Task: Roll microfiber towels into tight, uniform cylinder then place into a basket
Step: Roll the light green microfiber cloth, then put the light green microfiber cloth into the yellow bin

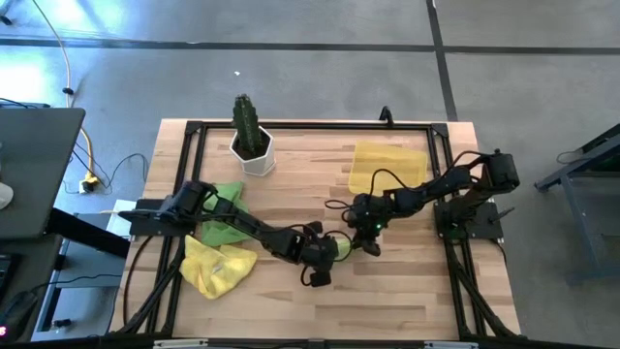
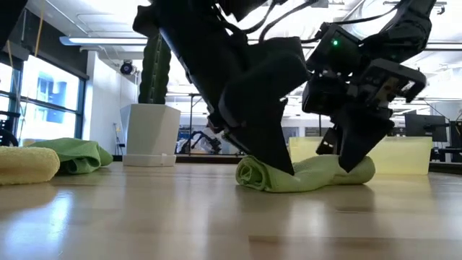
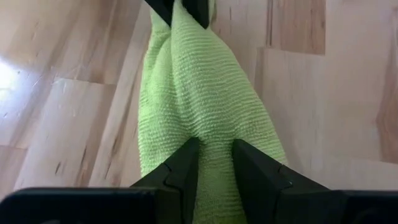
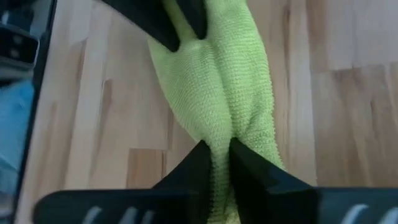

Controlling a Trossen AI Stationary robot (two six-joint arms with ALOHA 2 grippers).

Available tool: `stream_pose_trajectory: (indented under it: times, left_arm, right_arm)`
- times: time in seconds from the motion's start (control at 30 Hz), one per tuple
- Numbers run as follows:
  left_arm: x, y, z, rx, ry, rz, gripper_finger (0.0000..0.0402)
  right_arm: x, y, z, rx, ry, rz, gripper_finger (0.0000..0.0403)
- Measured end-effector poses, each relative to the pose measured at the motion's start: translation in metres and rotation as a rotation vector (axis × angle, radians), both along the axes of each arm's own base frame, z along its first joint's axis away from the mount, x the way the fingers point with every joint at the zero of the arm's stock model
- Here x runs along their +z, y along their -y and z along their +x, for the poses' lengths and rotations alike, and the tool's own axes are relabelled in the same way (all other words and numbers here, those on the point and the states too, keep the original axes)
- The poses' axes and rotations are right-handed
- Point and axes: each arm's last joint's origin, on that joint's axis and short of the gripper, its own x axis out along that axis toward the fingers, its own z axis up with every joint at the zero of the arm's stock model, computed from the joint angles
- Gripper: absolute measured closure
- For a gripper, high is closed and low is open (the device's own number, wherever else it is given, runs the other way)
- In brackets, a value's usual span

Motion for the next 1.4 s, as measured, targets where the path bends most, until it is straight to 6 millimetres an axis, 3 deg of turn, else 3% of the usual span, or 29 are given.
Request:
stream_pose_trajectory:
  times: [0.23, 0.37, 0.53, 0.7, 1.17, 1.3, 1.4]
  left_arm:
    - [-0.005, 0.0, 0.001, 0.002, -0.009, -0.003, 0.0311]
    - [-0.005, 0.0, 0.001, 0.002, -0.006, -0.003, 0.0311]
    - [-0.005, 0.0, 0.001, 0.0, -0.007, -0.003, 0.0311]
    - [-0.005, 0.0, 0.001, 0.0, -0.004, -0.002, 0.0311]
    - [-0.006, 0.0, 0.001, 0.0, 0.003, -0.004, 0.0311]
    - [-0.004, 0.0, 0.001, -0.001, 0.006, -0.006, 0.0311]
    - [-0.001, 0.0, 0.001, -0.003, 0.009, -0.01, 0.0311]
  right_arm:
    - [0.02, -0.001, -0.008, 0.164, 0.122, -0.076, 0.0259]
    - [0.041, -0.007, -0.012, 0.246, 0.251, -0.153, 0.0229]
    - [0.045, -0.035, -0.009, 0.333, 0.398, -0.462, 0.0225]
    - [0.038, -0.055, -0.003, 0.342, 0.468, -0.616, 0.0224]
    - [-0.003, -0.051, 0.009, 0.27, 0.339, -0.573, 0.0192]
    - [-0.009, -0.048, 0.011, 0.215, 0.297, -0.541, 0.0217]
    - [-0.01, -0.048, 0.01, 0.195, 0.271, -0.537, 0.0262]
